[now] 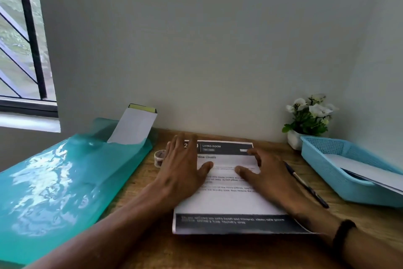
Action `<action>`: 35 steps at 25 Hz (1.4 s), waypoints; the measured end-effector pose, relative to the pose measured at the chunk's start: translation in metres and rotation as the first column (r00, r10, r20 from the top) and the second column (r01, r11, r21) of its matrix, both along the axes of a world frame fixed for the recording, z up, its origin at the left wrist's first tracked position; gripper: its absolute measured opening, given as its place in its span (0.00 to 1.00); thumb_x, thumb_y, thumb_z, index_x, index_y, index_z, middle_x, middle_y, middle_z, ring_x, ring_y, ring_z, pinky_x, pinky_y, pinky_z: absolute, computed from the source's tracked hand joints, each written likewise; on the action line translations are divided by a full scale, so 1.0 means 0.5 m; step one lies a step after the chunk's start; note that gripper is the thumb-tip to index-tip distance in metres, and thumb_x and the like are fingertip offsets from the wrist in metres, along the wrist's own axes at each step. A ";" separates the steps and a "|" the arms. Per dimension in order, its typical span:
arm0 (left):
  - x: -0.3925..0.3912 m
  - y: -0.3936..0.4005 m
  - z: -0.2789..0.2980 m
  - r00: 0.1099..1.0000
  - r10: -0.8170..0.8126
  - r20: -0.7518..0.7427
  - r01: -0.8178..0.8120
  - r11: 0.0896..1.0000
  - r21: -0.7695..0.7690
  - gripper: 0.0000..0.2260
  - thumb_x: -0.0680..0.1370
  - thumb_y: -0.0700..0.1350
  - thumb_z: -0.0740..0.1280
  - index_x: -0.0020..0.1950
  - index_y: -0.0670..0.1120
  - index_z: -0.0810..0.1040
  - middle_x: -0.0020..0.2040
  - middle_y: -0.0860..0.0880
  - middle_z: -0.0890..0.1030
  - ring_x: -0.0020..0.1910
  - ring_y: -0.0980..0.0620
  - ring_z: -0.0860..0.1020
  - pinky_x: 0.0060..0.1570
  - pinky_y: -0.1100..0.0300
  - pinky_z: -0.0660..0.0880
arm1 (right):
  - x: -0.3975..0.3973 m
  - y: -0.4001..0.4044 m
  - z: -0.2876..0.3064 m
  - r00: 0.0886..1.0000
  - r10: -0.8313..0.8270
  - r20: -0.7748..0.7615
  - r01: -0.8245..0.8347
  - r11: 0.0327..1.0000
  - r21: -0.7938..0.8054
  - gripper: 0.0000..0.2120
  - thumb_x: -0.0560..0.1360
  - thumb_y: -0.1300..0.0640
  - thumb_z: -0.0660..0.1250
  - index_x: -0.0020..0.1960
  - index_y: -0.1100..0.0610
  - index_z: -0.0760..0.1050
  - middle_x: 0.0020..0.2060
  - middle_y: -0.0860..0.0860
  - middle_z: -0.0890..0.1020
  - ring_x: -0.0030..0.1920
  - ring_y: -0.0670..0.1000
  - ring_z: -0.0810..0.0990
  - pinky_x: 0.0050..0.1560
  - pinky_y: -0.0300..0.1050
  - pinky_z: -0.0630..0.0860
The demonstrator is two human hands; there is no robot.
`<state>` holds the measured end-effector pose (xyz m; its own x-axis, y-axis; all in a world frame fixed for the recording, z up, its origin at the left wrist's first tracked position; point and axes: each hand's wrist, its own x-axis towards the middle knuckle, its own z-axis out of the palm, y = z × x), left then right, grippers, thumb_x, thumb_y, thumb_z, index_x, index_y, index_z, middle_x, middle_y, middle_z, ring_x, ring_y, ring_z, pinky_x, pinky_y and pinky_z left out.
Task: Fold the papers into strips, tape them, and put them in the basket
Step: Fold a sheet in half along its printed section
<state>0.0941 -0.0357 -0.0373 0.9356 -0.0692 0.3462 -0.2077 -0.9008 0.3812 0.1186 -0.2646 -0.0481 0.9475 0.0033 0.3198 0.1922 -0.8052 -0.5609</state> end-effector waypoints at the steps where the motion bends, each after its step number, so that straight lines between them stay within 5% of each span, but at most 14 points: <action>1: -0.003 0.001 0.003 1.000 -0.014 0.016 0.014 0.999 -0.032 0.40 0.81 0.61 0.66 0.85 0.52 0.46 0.85 0.46 0.45 0.84 0.43 0.45 0.80 0.48 0.43 | -0.014 -0.008 0.001 0.999 0.023 0.026 -0.025 0.998 0.062 0.27 0.74 0.45 0.76 0.70 0.45 0.73 0.63 0.46 0.80 0.61 0.47 0.79 0.64 0.49 0.78; 4: 0.003 -0.002 0.008 0.994 -0.028 0.109 0.045 0.986 -0.162 0.47 0.79 0.59 0.70 0.85 0.54 0.39 0.85 0.48 0.44 0.84 0.44 0.46 0.79 0.49 0.45 | -0.026 -0.030 0.015 0.992 0.006 0.127 -0.048 0.941 0.334 0.23 0.75 0.59 0.77 0.66 0.46 0.74 0.54 0.44 0.84 0.51 0.41 0.83 0.53 0.42 0.83; 8: 0.024 0.007 0.020 0.997 0.064 0.037 -0.042 0.902 -0.429 0.48 0.77 0.56 0.74 0.85 0.51 0.45 0.78 0.46 0.69 0.74 0.45 0.71 0.74 0.44 0.68 | -0.022 -0.040 0.024 0.990 -0.032 0.134 -0.056 0.793 0.607 0.19 0.76 0.64 0.75 0.64 0.53 0.78 0.52 0.46 0.85 0.50 0.42 0.84 0.47 0.35 0.81; 10: 0.031 0.020 0.023 1.000 0.015 -0.017 -0.022 0.823 -0.568 0.36 0.78 0.51 0.75 0.81 0.54 0.60 0.68 0.49 0.81 0.61 0.50 0.83 0.63 0.46 0.80 | -0.021 -0.044 0.023 0.991 -0.029 0.131 -0.061 0.769 0.637 0.15 0.78 0.63 0.73 0.62 0.53 0.79 0.50 0.45 0.84 0.48 0.40 0.81 0.39 0.25 0.77; 13: 0.034 0.036 0.031 0.992 -0.098 -0.083 0.002 0.655 -0.756 0.17 0.78 0.42 0.74 0.66 0.50 0.78 0.55 0.49 0.88 0.48 0.48 0.88 0.54 0.41 0.84 | -0.016 -0.052 0.022 0.989 -0.013 0.145 -0.083 0.769 0.633 0.11 0.79 0.62 0.73 0.59 0.52 0.80 0.47 0.43 0.82 0.45 0.36 0.77 0.34 0.19 0.71; 18: 0.012 0.026 0.043 0.972 -0.147 -0.181 -0.088 0.487 -0.869 0.12 0.81 0.34 0.67 0.62 0.45 0.80 0.52 0.43 0.88 0.46 0.42 0.88 0.48 0.45 0.85 | -0.011 -0.055 0.021 0.992 -0.052 0.117 -0.041 0.733 0.679 0.08 0.78 0.62 0.73 0.55 0.51 0.81 0.47 0.44 0.84 0.46 0.40 0.81 0.37 0.27 0.75; 23: 0.000 0.016 0.043 0.981 -0.107 -0.165 -0.106 0.422 -0.900 0.10 0.81 0.32 0.65 0.49 0.44 0.84 0.44 0.42 0.88 0.38 0.44 0.88 0.38 0.52 0.84 | -0.016 -0.046 0.026 0.994 0.075 -0.076 0.037 0.435 0.900 0.09 0.80 0.66 0.65 0.50 0.58 0.83 0.47 0.58 0.88 0.48 0.60 0.87 0.52 0.57 0.85; 27: 0.005 0.025 0.046 0.989 -0.024 -0.146 -0.120 0.451 -0.885 0.17 0.80 0.29 0.61 0.47 0.45 0.87 0.41 0.42 0.88 0.37 0.41 0.87 0.41 0.45 0.86 | -0.017 -0.052 0.040 0.963 0.266 -0.045 -0.038 0.300 0.953 0.11 0.81 0.58 0.60 0.50 0.59 0.81 0.52 0.60 0.84 0.50 0.58 0.83 0.52 0.54 0.79; 30: 0.005 0.023 0.045 0.995 -0.004 -0.102 -0.089 0.460 -0.884 0.20 0.79 0.28 0.59 0.46 0.46 0.88 0.41 0.42 0.88 0.34 0.43 0.86 0.38 0.47 0.86 | -0.017 -0.056 0.035 0.893 0.439 -0.103 -0.107 0.427 0.898 0.17 0.80 0.48 0.68 0.60 0.59 0.80 0.57 0.57 0.86 0.56 0.60 0.85 0.59 0.57 0.81; 33: 0.005 0.022 0.048 0.998 0.003 -0.056 -0.052 0.436 -0.898 0.20 0.80 0.29 0.60 0.48 0.47 0.88 0.43 0.44 0.89 0.35 0.45 0.87 0.37 0.51 0.86 | -0.013 -0.056 0.026 0.888 0.447 -0.112 -0.102 0.427 0.898 0.25 0.74 0.59 0.76 0.69 0.59 0.76 0.57 0.59 0.87 0.59 0.62 0.86 0.59 0.59 0.83; 35: 0.010 0.024 0.053 0.999 -0.018 -0.040 -0.031 0.339 -0.940 0.16 0.82 0.34 0.62 0.55 0.49 0.86 0.46 0.45 0.89 0.38 0.46 0.86 0.37 0.53 0.84 | -0.015 -0.056 0.027 0.915 0.396 -0.075 -0.105 0.414 0.904 0.25 0.72 0.66 0.77 0.67 0.59 0.77 0.55 0.59 0.88 0.56 0.62 0.87 0.53 0.56 0.86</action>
